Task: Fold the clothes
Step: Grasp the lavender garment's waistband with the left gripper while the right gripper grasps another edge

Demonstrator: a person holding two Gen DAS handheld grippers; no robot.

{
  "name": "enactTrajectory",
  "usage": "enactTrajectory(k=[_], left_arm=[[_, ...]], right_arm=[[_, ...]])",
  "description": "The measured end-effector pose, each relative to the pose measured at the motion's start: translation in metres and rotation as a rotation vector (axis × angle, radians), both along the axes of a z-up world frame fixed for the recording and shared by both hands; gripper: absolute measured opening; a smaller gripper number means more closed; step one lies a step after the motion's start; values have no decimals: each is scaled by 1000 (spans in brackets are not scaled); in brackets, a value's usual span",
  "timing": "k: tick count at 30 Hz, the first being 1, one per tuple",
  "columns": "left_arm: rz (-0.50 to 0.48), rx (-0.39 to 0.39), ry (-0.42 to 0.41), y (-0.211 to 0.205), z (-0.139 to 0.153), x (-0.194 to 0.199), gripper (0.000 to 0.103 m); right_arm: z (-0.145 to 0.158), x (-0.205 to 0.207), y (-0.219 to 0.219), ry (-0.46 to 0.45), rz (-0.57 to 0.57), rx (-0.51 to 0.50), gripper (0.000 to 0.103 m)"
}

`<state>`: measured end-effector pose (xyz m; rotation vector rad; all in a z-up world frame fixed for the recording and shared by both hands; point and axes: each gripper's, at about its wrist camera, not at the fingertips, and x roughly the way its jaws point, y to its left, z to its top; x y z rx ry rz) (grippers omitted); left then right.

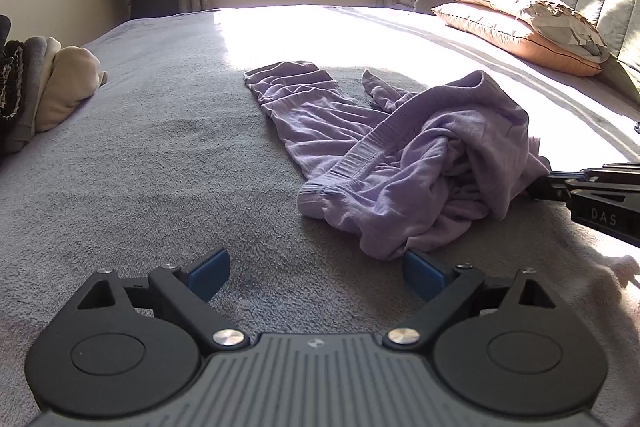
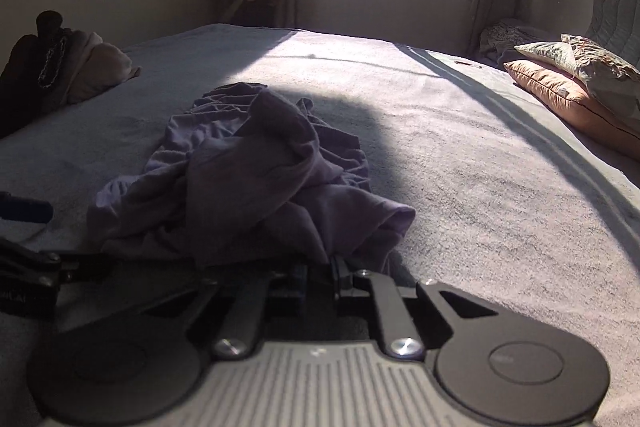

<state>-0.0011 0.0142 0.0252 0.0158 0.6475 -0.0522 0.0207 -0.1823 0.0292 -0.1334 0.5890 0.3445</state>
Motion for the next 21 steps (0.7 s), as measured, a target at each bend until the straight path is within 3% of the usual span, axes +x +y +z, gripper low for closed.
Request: enactTrajectory(k=[5, 8, 10, 11, 12, 13, 16, 18, 20, 21], left_arm=[[-36, -33, -17, 3, 11, 5, 94], [-29, -134, 16, 7, 6, 16, 94], [-22, -174, 31, 4, 2, 22, 94], [-20, -164, 35, 0, 0, 24, 94], [-18, -152, 37, -4, -2, 27, 93], [-13, -129, 35, -7, -3, 30, 93], [1, -111, 28, -13, -2, 35, 72], [17, -105, 32, -14, 0, 36, 47], [25, -94, 36, -13, 1, 36, 26], [26, -86, 38, -12, 2, 36, 22]], right_arm=[[30, -32, -19, -182, 24, 76, 2], [44, -37, -27, -219, 21, 118, 3], [40, -32, -29, -183, 2, 114, 8], [37, -26, -30, -142, 0, 116, 23], [31, -21, -33, -95, 0, 131, 45], [25, -18, -35, -60, -4, 153, 52], [19, -17, -32, -25, 0, 202, 69], [19, -18, -25, -25, 17, 187, 85], [15, -17, -19, -20, 39, 159, 85], [11, -15, -18, -11, 49, 152, 79]])
